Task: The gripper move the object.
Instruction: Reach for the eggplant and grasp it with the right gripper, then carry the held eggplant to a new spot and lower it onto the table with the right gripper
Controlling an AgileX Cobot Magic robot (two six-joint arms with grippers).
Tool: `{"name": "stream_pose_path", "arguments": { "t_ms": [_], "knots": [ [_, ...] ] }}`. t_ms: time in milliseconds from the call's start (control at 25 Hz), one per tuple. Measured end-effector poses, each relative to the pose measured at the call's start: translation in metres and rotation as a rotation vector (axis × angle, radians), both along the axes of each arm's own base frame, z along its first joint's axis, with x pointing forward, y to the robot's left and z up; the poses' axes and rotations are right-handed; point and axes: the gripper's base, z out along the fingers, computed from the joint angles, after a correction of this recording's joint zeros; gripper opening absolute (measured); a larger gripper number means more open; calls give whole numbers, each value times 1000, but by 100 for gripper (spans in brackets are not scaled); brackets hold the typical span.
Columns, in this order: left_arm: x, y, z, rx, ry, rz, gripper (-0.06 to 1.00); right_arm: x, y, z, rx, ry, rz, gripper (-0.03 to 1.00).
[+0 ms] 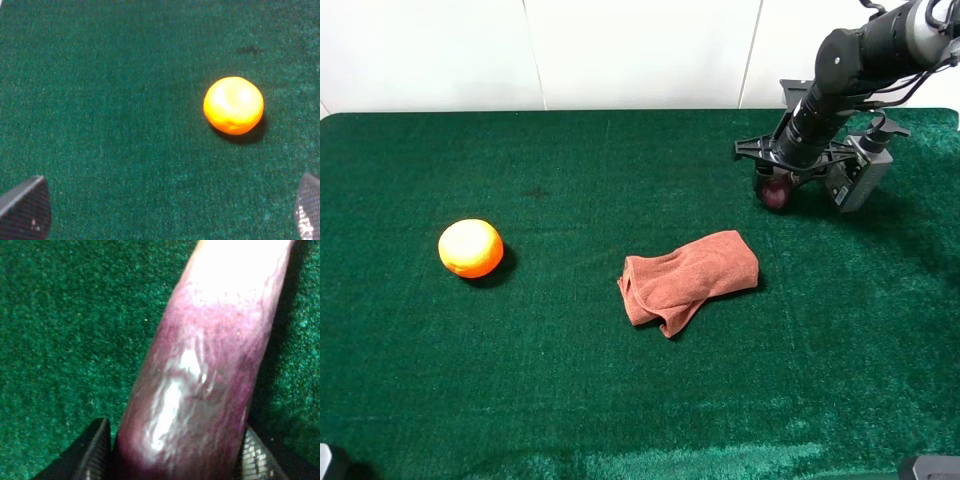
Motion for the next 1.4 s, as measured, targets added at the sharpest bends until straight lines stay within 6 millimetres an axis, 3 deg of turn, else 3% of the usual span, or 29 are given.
{"name": "stream_pose_path", "arguments": {
  "t_ms": [480,1000,1400],
  "knots": [
    [0,0,0,0,0,0,99,0,-1,3,2,-8,-2,38],
    [0,0,0,0,0,0,99,-7,-2,56,30,-72,-10,38],
    [0,0,0,0,0,0,99,-17,35,87,58,-80,71,38]
  ]
}}
